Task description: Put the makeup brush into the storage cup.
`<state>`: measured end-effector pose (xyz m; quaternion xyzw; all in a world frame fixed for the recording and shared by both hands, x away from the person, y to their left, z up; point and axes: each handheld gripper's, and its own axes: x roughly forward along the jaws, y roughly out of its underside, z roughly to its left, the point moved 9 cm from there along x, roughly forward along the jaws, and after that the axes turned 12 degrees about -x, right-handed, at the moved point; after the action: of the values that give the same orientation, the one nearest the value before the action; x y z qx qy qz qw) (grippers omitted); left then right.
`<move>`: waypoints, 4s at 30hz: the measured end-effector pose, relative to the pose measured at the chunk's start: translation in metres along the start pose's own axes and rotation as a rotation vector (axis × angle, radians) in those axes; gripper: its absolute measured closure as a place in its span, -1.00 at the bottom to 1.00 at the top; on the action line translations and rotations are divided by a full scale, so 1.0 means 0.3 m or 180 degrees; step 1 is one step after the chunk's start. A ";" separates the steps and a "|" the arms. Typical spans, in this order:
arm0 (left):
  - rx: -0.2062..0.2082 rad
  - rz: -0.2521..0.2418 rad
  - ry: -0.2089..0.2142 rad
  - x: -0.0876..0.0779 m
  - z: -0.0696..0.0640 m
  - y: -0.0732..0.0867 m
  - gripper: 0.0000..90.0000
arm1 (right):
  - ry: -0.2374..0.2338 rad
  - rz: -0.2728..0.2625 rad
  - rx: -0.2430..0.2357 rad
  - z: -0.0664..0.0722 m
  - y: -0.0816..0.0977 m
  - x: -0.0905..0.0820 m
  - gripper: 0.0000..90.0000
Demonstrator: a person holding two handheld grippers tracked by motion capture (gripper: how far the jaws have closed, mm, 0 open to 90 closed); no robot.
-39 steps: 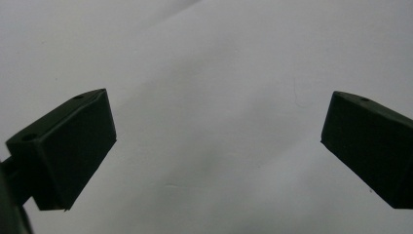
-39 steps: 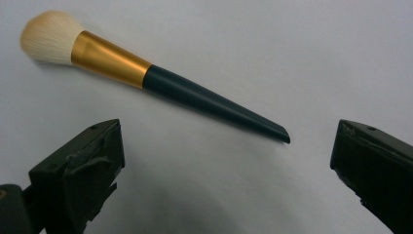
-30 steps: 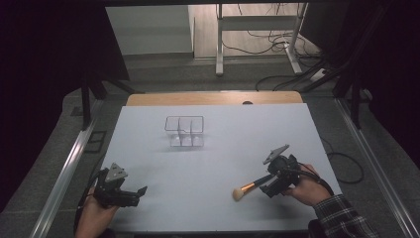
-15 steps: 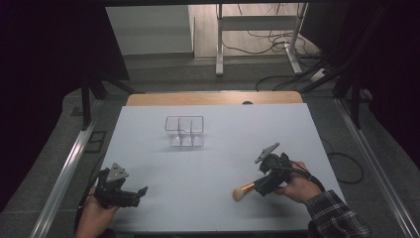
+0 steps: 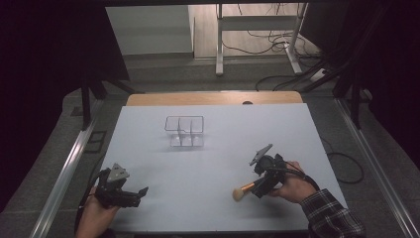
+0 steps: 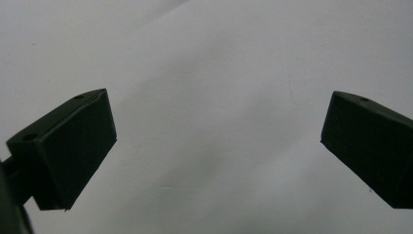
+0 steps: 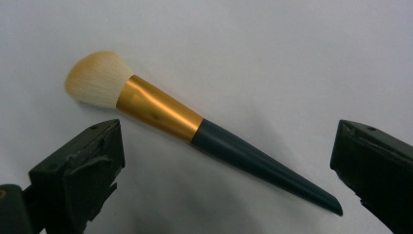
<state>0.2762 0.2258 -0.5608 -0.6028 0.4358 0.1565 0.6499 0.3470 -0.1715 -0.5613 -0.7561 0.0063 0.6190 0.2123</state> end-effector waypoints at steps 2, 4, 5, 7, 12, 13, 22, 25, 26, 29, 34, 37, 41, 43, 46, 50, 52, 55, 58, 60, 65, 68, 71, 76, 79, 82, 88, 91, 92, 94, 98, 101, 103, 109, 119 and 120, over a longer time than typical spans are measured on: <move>0.0009 0.0005 0.0005 0.000 -0.001 0.000 -1.00 | -0.0022 0.0007 -0.0017 0.006 0.000 0.009 -1.00; 0.0037 0.0026 0.0001 0.000 -0.001 0.002 -1.00 | -0.0039 0.0026 -0.0047 0.012 0.002 0.018 -1.00; 0.0040 0.0029 0.0003 0.000 -0.001 0.002 -1.00 | -0.0032 0.0029 -0.0060 0.013 0.003 0.023 -0.99; 0.0044 0.0033 0.0003 0.001 -0.001 0.002 -1.00 | -0.0047 0.0063 -0.0097 0.018 0.007 0.032 -0.98; 0.0041 0.0037 0.0002 0.002 -0.002 0.003 -1.00 | -0.0080 0.0091 -0.0159 0.030 0.012 0.062 -0.97; 0.0044 0.0041 0.0007 0.003 -0.003 0.004 -1.00 | -0.0105 0.0110 -0.0182 0.034 0.014 0.068 -0.97; 0.0084 0.0070 0.0017 0.005 -0.008 0.007 -1.00 | -0.0152 0.0107 -0.0289 0.039 0.011 0.096 -0.73; 0.0104 0.0076 0.0035 0.006 -0.011 0.007 -1.00 | -0.0273 0.0060 -0.0278 0.052 0.008 0.087 -0.43; 0.0113 0.0080 0.0033 0.007 -0.013 0.008 -1.00 | -0.0271 0.0049 -0.0301 0.052 0.007 0.085 -0.30; 0.0131 0.0086 0.0031 0.007 -0.015 0.009 -1.00 | -0.0314 0.0072 -0.0363 0.056 0.003 0.067 0.50; 0.0063 0.0045 0.0055 0.004 -0.013 0.006 -1.00 | -0.0362 0.0093 -0.0304 0.057 0.004 0.064 0.65; 0.0017 -0.0001 0.0075 0.000 -0.016 0.002 -0.98 | -0.0402 0.0043 -0.0230 0.054 0.006 0.063 0.65; 0.0017 -0.0064 0.0049 -0.005 -0.012 -0.005 -0.97 | -0.0455 -0.0055 -0.0071 0.051 0.007 0.060 0.65; 0.0011 -0.0119 0.0065 -0.009 -0.007 -0.009 -0.96 | -0.0441 -0.0099 -0.0050 0.048 0.005 0.056 0.65; 0.0059 -0.0168 0.0089 -0.010 -0.002 -0.011 -0.97 | -0.0429 -0.0170 -0.0025 0.045 -0.001 0.047 0.66; 0.0067 -0.0226 0.0213 -0.010 -0.007 -0.014 -0.97 | -0.0379 -0.0240 -0.0004 0.040 -0.007 0.036 0.66; 0.0080 -0.0236 0.0230 -0.010 -0.008 -0.016 -0.97 | -0.0366 -0.0289 0.0031 0.037 -0.010 0.028 0.65; 0.0049 -0.0249 0.0258 -0.010 -0.007 -0.018 -0.97 | -0.0357 -0.0347 0.0071 0.034 -0.013 0.019 0.66; -0.0056 -0.0277 0.0320 -0.014 -0.010 -0.022 -0.97 | -0.0340 -0.0402 0.0081 0.030 -0.016 0.008 0.65; -0.0115 -0.0296 0.0366 -0.015 -0.014 -0.025 -0.98 | -0.0317 -0.0443 0.0088 0.027 -0.018 -0.001 0.66; -0.0146 -0.0317 0.0409 -0.014 -0.026 -0.033 -1.00 | -0.0282 -0.0607 0.0151 0.019 -0.029 -0.027 0.65; -0.0195 -0.0235 0.0430 -0.015 -0.033 -0.033 -0.98 | -0.0252 -0.0674 0.0168 0.015 -0.036 -0.039 0.65; -0.0176 -0.0159 0.0380 -0.012 -0.036 -0.031 -0.95 | -0.0250 -0.0713 0.0162 0.014 -0.038 -0.047 0.65; -0.0216 -0.0144 0.0390 -0.011 -0.047 -0.038 -0.96 | -0.0203 -0.0812 0.0207 0.012 -0.046 -0.068 0.65; -0.0273 -0.0154 0.0463 -0.011 -0.059 -0.043 -0.98 | -0.0175 -0.0894 0.0213 0.007 -0.052 -0.079 0.65; -0.0299 -0.0160 0.0468 -0.008 -0.068 -0.047 -1.00 | -0.0128 -0.0953 0.0247 0.003 -0.058 -0.090 0.65; -0.0365 -0.0218 0.0590 -0.013 -0.080 -0.060 -1.00 | -0.0051 -0.1116 0.0286 -0.006 -0.072 -0.113 0.65; -0.0280 -0.0188 0.0615 -0.014 -0.086 -0.057 -1.00 | -0.0019 -0.1178 0.0297 -0.008 -0.078 -0.122 0.65; -0.0260 -0.0184 0.0611 -0.013 -0.089 -0.057 -1.00 | 0.0003 -0.1226 0.0296 -0.010 -0.082 -0.128 0.65; -0.0254 -0.0184 0.0659 -0.014 -0.096 -0.059 -1.00 | 0.0007 -0.1248 0.0297 -0.010 -0.084 -0.131 0.65; -0.0283 -0.0247 0.0759 -0.020 -0.107 -0.069 -1.00 | 0.0048 -0.1361 0.0297 -0.014 -0.094 -0.147 0.65; -0.0286 -0.0261 0.0775 -0.018 -0.111 -0.071 -1.00 | 0.0079 -0.1389 0.0277 -0.014 -0.098 -0.151 0.65; -0.0274 -0.0286 0.0747 -0.014 -0.111 -0.074 -1.00 | 0.0089 -0.1411 0.0283 -0.014 -0.101 -0.155 0.65; -0.0292 -0.0411 0.0723 -0.013 -0.107 -0.086 -1.00 | 0.0103 -0.1532 0.0321 -0.013 -0.117 -0.171 0.65; -0.0315 -0.0432 0.0831 -0.006 -0.139 -0.105 -1.00 | 0.0087 -0.1669 0.0345 -0.003 -0.146 -0.187 0.65; -0.0316 -0.0430 0.0852 -0.005 -0.144 -0.108 -1.00 | 0.0084 -0.1674 0.0356 -0.002 -0.148 -0.188 0.65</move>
<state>0.2826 0.1794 -0.5343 -0.6776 0.4687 0.0520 0.5644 0.3464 -0.1455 -0.4944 -0.7268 -0.1534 0.5314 0.4071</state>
